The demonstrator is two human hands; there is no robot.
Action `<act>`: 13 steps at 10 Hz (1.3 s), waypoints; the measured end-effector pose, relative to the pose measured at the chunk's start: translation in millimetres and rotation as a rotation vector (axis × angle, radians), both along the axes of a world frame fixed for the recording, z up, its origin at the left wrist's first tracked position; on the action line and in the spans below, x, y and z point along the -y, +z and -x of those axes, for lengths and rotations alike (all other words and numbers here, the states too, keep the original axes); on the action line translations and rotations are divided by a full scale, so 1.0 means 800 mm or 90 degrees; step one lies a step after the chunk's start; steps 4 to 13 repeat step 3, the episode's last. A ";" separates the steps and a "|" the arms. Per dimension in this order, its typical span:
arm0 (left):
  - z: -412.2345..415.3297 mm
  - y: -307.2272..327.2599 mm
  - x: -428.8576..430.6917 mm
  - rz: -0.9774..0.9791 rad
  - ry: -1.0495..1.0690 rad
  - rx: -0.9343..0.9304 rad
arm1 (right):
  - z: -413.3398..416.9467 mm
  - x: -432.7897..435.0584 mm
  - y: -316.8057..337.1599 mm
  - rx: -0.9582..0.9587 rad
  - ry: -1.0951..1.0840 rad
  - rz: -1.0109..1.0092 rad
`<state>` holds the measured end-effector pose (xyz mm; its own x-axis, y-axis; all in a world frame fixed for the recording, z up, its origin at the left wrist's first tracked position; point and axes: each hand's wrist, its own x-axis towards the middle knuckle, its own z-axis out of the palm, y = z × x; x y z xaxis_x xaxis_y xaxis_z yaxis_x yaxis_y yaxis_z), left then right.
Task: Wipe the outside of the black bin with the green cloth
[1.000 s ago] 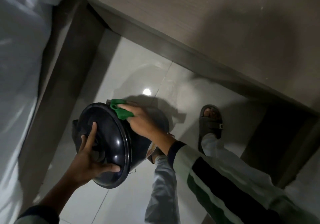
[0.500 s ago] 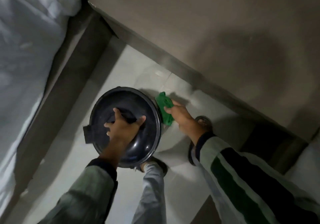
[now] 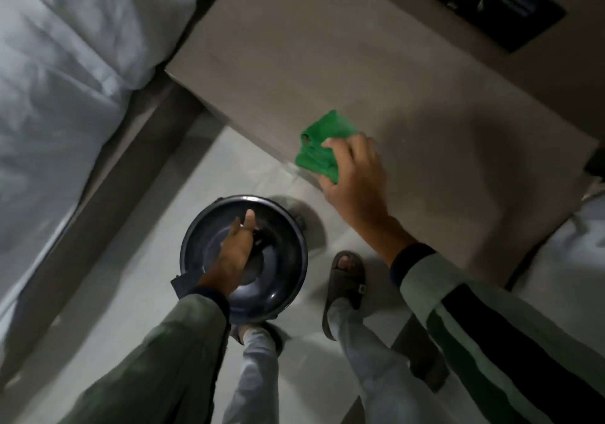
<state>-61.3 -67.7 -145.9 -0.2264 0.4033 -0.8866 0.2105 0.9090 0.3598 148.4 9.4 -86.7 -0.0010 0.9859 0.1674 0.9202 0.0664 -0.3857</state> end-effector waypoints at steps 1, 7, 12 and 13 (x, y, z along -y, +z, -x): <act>-0.013 0.033 -0.031 -0.085 -0.126 -0.028 | -0.035 -0.029 -0.003 0.125 -0.019 0.139; -0.026 0.130 -0.082 -0.309 -0.470 -0.261 | -0.053 -0.037 0.020 0.108 0.052 0.435; -0.026 0.130 -0.082 -0.309 -0.470 -0.261 | -0.053 -0.037 0.020 0.108 0.052 0.435; -0.026 0.130 -0.082 -0.309 -0.470 -0.261 | -0.053 -0.037 0.020 0.108 0.052 0.435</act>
